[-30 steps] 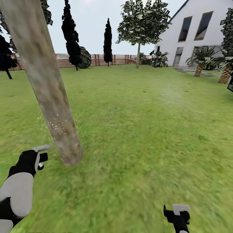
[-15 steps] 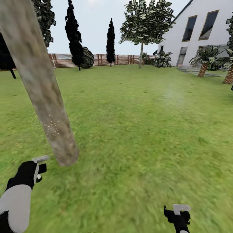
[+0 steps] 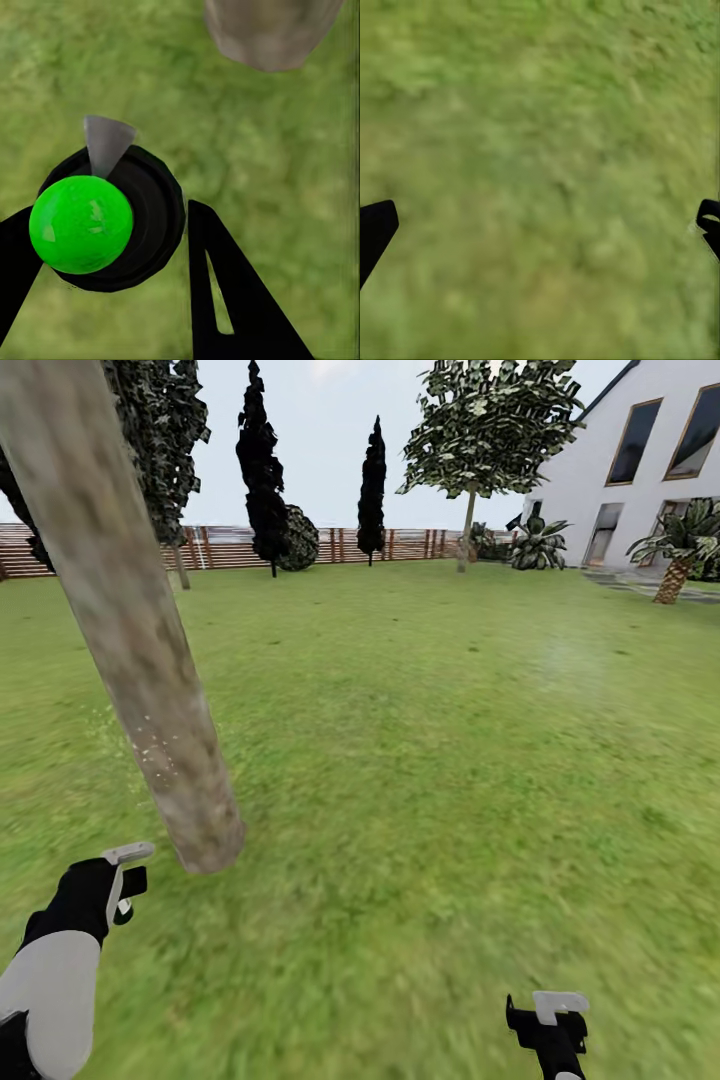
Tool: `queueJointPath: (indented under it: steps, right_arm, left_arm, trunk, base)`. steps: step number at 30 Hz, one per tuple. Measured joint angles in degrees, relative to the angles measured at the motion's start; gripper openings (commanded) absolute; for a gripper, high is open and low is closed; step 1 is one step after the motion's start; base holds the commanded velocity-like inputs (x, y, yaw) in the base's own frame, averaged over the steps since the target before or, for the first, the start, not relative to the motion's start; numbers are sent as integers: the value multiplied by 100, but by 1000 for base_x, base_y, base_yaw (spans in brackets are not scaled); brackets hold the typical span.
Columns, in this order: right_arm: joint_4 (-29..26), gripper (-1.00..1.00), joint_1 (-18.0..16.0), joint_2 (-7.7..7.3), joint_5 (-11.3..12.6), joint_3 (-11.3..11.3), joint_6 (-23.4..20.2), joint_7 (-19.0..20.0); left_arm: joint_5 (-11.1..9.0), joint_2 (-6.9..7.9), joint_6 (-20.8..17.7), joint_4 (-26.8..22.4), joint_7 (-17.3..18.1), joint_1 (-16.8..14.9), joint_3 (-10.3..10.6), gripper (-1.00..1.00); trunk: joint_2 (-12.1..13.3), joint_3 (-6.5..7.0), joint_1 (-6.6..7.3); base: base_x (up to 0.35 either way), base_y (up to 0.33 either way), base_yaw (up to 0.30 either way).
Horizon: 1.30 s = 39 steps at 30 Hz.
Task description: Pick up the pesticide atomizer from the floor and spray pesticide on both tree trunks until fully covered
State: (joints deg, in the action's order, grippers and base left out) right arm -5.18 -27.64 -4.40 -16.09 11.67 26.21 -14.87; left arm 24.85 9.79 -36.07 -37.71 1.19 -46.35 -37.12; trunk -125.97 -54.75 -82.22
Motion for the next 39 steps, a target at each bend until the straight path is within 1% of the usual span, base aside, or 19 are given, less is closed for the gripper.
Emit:
queueJointPath:
  steps: [11,16,23,36,39]
  right_arm:
    - [0,100,0,0,-1,-3,0,-1]
    - [2,100,-2,1,-1,-4,0,-1]
    - [2,100,-2,1,-1,-4,0,1]
    - [2,100,-2,7,-1,-4,0,1]
    - [2,100,-1,1,-1,-3,0,1]
  left_arm:
    - [-1,0,0,0,0,0,-1,-100]
    - [-3,1,-2,5,0,2,1,-100]
    - [2,-47,4,-2,0,2,1,-100]
    - [6,-60,7,0,-7,2,1,-100]
    - [8,-61,9,0,-8,1,0,-100]
  trunk:
    - [0,0,0]
    - [0,0,-1]
    - [0,0,-1]
    - [0,0,-1]
    - [0,0,-1]
  base:
    - [183,-230,22]
    - [165,-236,242]
    - [157,-240,275]
    - [124,-258,275]
    - [137,-259,110]
